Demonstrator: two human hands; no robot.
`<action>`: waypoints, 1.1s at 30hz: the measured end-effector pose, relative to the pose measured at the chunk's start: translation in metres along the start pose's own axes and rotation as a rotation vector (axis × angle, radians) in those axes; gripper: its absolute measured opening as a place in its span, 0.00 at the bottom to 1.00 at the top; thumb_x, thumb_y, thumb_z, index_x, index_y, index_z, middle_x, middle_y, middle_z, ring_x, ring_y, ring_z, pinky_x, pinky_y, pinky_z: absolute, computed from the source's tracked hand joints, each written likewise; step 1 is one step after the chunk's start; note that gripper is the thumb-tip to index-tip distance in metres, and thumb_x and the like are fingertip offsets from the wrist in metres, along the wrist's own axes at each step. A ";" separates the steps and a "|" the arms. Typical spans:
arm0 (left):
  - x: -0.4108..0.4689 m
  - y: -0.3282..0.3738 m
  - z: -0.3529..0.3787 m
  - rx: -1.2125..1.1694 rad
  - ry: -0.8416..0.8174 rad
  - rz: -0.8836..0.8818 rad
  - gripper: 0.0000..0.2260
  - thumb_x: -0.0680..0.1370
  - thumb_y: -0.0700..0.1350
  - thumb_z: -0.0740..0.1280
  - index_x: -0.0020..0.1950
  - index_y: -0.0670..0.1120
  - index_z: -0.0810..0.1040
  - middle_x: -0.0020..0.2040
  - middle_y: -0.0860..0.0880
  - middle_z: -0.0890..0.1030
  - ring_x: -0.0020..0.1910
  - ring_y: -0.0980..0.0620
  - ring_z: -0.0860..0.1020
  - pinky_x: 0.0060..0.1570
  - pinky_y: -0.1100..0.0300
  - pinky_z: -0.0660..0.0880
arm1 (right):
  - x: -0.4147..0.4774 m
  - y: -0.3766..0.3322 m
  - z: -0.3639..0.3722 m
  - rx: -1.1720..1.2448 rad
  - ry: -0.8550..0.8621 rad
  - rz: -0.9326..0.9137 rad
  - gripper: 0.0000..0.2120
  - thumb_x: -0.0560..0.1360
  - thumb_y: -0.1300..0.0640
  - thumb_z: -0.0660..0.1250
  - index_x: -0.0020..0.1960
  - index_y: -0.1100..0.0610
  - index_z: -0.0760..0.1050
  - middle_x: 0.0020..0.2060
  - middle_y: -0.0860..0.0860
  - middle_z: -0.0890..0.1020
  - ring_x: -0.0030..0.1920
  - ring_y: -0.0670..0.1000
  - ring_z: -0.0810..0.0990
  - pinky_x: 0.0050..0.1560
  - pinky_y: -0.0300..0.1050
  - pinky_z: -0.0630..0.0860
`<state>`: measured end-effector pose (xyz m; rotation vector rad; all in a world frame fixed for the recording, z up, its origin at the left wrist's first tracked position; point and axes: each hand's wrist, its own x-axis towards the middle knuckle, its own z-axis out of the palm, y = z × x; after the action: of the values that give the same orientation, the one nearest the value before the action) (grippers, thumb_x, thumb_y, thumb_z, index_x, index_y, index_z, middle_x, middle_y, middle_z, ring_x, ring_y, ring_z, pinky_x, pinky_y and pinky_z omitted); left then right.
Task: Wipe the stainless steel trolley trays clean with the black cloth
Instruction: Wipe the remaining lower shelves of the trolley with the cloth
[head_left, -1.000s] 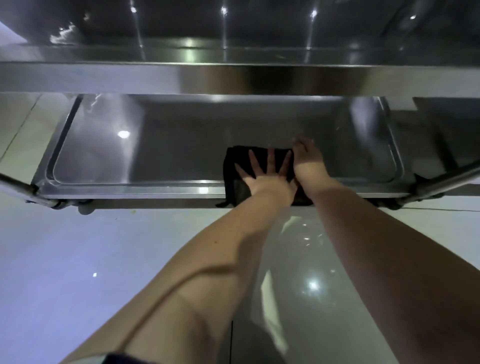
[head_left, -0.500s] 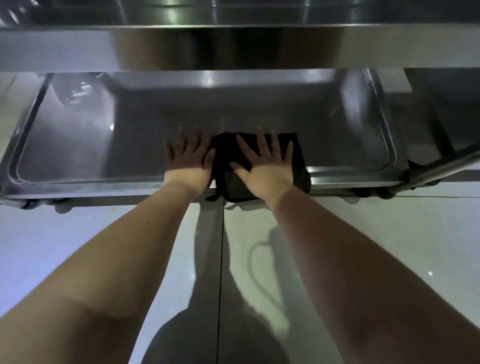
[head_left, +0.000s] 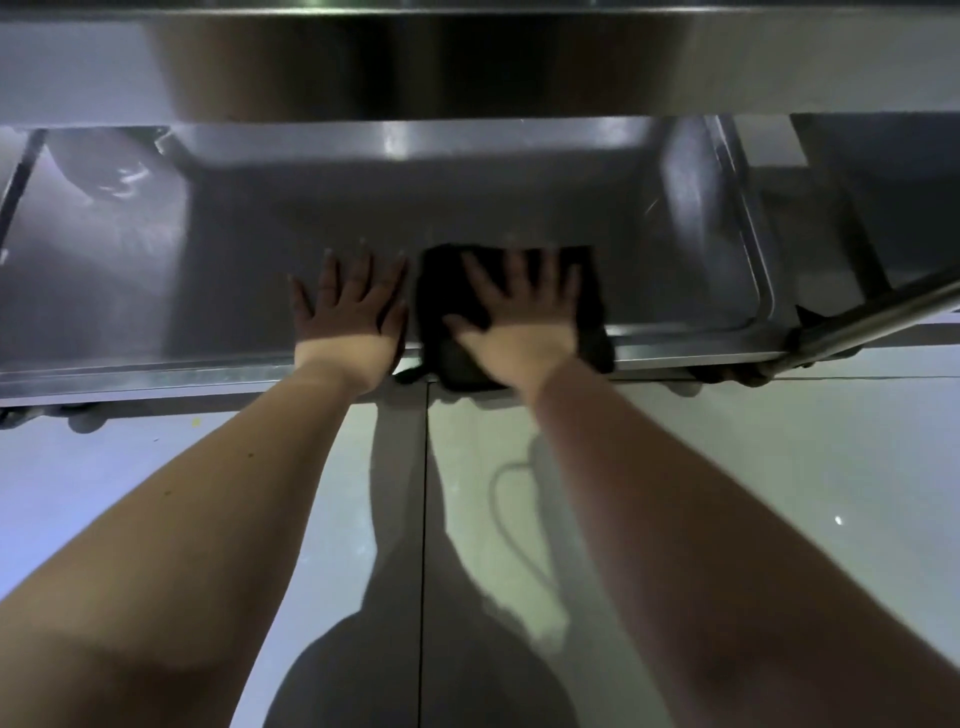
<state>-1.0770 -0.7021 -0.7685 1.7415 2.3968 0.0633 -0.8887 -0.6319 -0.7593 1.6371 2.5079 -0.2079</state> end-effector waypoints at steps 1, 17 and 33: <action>0.001 -0.001 0.000 -0.005 -0.002 -0.007 0.26 0.82 0.53 0.51 0.80 0.59 0.48 0.81 0.53 0.45 0.79 0.43 0.42 0.73 0.36 0.39 | -0.003 -0.020 0.001 0.013 -0.002 -0.060 0.34 0.74 0.27 0.46 0.77 0.34 0.43 0.80 0.49 0.44 0.77 0.65 0.39 0.71 0.67 0.34; -0.008 -0.001 0.001 -0.015 0.008 0.010 0.24 0.82 0.58 0.48 0.77 0.67 0.45 0.81 0.54 0.47 0.79 0.41 0.44 0.72 0.35 0.40 | -0.024 0.168 -0.002 -0.042 -0.071 0.171 0.35 0.69 0.26 0.39 0.74 0.30 0.33 0.80 0.45 0.43 0.78 0.62 0.41 0.75 0.63 0.39; -0.006 -0.002 0.007 -0.009 0.068 0.001 0.23 0.80 0.63 0.42 0.75 0.71 0.44 0.81 0.57 0.46 0.79 0.46 0.44 0.74 0.38 0.42 | 0.126 0.170 -0.038 0.078 0.032 0.249 0.32 0.77 0.28 0.45 0.78 0.36 0.44 0.80 0.48 0.45 0.78 0.64 0.41 0.74 0.67 0.39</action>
<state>-1.0758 -0.7086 -0.7752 1.7635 2.4393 0.1357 -0.7845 -0.4436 -0.7529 1.9771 2.3147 -0.2563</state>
